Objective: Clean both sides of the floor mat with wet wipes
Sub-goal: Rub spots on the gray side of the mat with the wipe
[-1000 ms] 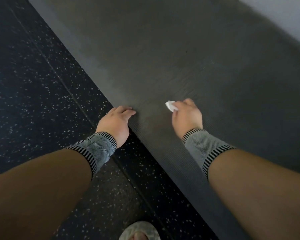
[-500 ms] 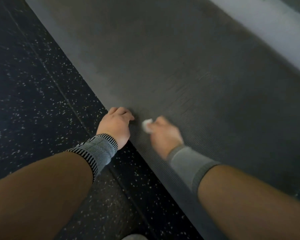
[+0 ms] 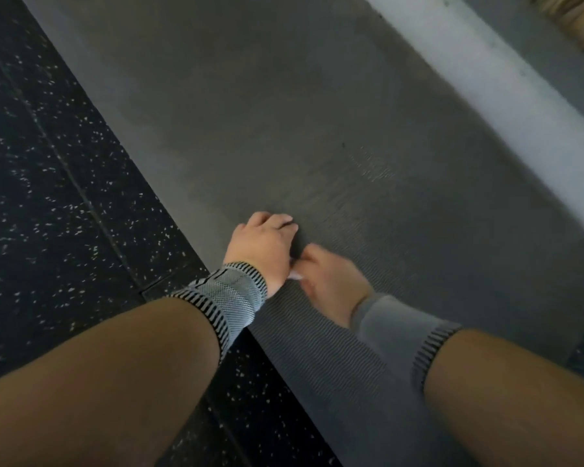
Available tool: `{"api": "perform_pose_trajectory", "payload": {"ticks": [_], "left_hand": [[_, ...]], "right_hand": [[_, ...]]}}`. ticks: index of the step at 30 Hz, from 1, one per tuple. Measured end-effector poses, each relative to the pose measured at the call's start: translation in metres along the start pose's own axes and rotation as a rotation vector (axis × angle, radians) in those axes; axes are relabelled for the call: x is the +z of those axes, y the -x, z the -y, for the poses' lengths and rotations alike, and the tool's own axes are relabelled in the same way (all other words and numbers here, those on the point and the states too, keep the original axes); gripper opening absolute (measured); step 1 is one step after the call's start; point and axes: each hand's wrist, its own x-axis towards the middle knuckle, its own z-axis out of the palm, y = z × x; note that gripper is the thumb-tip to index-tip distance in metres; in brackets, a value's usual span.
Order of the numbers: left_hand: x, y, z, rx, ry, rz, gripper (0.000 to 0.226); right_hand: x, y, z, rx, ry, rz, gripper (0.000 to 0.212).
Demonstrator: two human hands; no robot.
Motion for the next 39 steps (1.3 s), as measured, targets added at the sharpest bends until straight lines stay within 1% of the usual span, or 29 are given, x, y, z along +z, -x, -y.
{"api": "perform_pose_trajectory", "payload": {"ticks": [1, 4, 5, 6, 7, 9, 10, 11, 12, 13, 15, 16, 17, 18, 21, 22, 23, 25, 26, 27, 29, 30, 31, 32, 34, 35, 36, 37, 39], "left_hand": [[0.003, 0.000, -0.002, 0.002, 0.008, -0.011, 0.056], [0.006, -0.001, 0.001, 0.019, 0.011, -0.036, 0.056], [0.005, -0.002, 0.001, 0.027, 0.009, -0.032, 0.056], [0.005, -0.002, 0.001, 0.028, 0.011, -0.032, 0.054], [0.005, -0.001, 0.000, 0.015, 0.014, -0.036, 0.051], [0.005, 0.000, -0.003, -0.018, 0.030, -0.040, 0.046], [0.005, 0.001, -0.004, -0.031, 0.041, -0.037, 0.045], [0.005, 0.002, -0.005, -0.031, 0.034, -0.024, 0.046], [0.006, 0.003, -0.005, -0.021, 0.009, -0.026, 0.047], [0.007, 0.003, -0.003, -0.004, -0.028, -0.032, 0.049], [0.007, 0.003, -0.002, 0.008, -0.061, -0.045, 0.049], [0.007, 0.002, -0.003, 0.003, -0.067, -0.051, 0.047], [0.007, 0.001, -0.004, 0.002, -0.078, -0.058, 0.045], [0.006, 0.002, -0.007, 0.001, -0.091, -0.063, 0.044], [0.003, 0.005, -0.016, -0.027, -0.116, -0.061, 0.044], [0.002, 0.004, -0.020, -0.035, -0.119, -0.060, 0.046], [0.001, 0.003, -0.022, -0.045, -0.124, -0.054, 0.049], [0.001, 0.002, -0.028, -0.072, -0.129, -0.012, 0.060], [-0.001, 0.002, -0.031, -0.083, -0.131, 0.027, 0.066], [-0.002, 0.001, -0.033, -0.092, -0.143, 0.073, 0.071], [-0.007, -0.001, -0.036, -0.097, -0.191, 0.163, 0.074], [-0.010, -0.002, -0.038, -0.094, -0.224, 0.206, 0.075], [-0.013, -0.004, -0.040, -0.092, -0.265, 0.250, 0.076], [-0.015, -0.005, -0.042, -0.093, -0.308, 0.289, 0.077], [-0.020, -0.007, -0.048, -0.103, -0.381, 0.333, 0.080], [-0.022, -0.007, -0.052, -0.112, -0.407, 0.356, 0.082], [-0.024, -0.007, -0.058, -0.123, -0.427, 0.394, 0.085], [-0.026, -0.008, -0.063, -0.145, -0.438, 0.438, 0.088], [-0.029, -0.008, -0.073, -0.217, -0.429, 0.500, 0.093]], "right_hand": [[-0.008, -0.003, -0.019, 0.103, 0.023, -0.034, 0.031], [-0.030, -0.005, -0.078, 0.678, 0.025, -0.232, 0.033], [-0.029, -0.004, -0.078, 0.753, 0.058, -0.258, 0.031], [-0.025, -0.006, -0.067, 0.716, 0.064, -0.263, 0.029], [-0.017, -0.008, -0.048, 0.582, 0.038, -0.230, 0.026], [-0.004, 0.000, -0.010, 0.192, -0.051, -0.101, 0.024], [-0.001, 0.002, -0.004, 0.050, -0.069, -0.041, 0.028], [-0.003, 0.000, -0.011, -0.023, -0.061, -0.038, 0.032], [-0.009, -0.007, -0.028, 0.015, -0.027, -0.077, 0.034], [-0.016, -0.017, -0.049, 0.138, 0.011, -0.146, 0.033], [-0.031, -0.029, -0.095, 0.521, 0.036, -0.277, 0.030], [-0.033, -0.032, -0.107, 0.645, 0.024, -0.311, 0.030], [-0.031, -0.033, -0.105, 0.645, 0.033, -0.329, 0.029], [-0.027, -0.034, -0.092, 0.549, 0.037, -0.299, 0.028], [-0.012, -0.024, -0.044, 0.035, -0.077, -0.081, 0.028], [-0.012, -0.022, -0.041, -0.071, -0.075, -0.025, 0.028], [-0.015, -0.024, -0.048, -0.130, -0.039, 0.012, 0.029], [-0.030, -0.032, -0.081, -0.130, 0.045, 0.027, 0.034], [-0.039, -0.036, -0.102, -0.082, 0.057, 0.012, 0.036], [-0.047, -0.039, -0.124, -0.008, 0.072, -0.019, 0.035], [-0.054, -0.041, -0.155, 0.182, 0.107, -0.149, 0.029], [-0.050, -0.039, -0.156, 0.249, 0.109, -0.202, 0.026], [-0.044, -0.037, -0.146, 0.263, 0.085, -0.214, 0.024], [-0.036, -0.035, -0.130, 0.194, 0.024, -0.195, 0.023], [-0.018, -0.030, -0.091, -0.142, -0.010, -0.021, 0.026], [-0.017, -0.026, -0.077, -0.275, -0.016, 0.071, 0.028], [-0.020, -0.025, -0.081, -0.349, -0.012, 0.096, 0.030], [-0.026, -0.027, -0.099, -0.338, -0.003, 0.060, 0.031], [-0.043, -0.033, -0.152, -0.129, 0.001, -0.032, 0.032]]}}
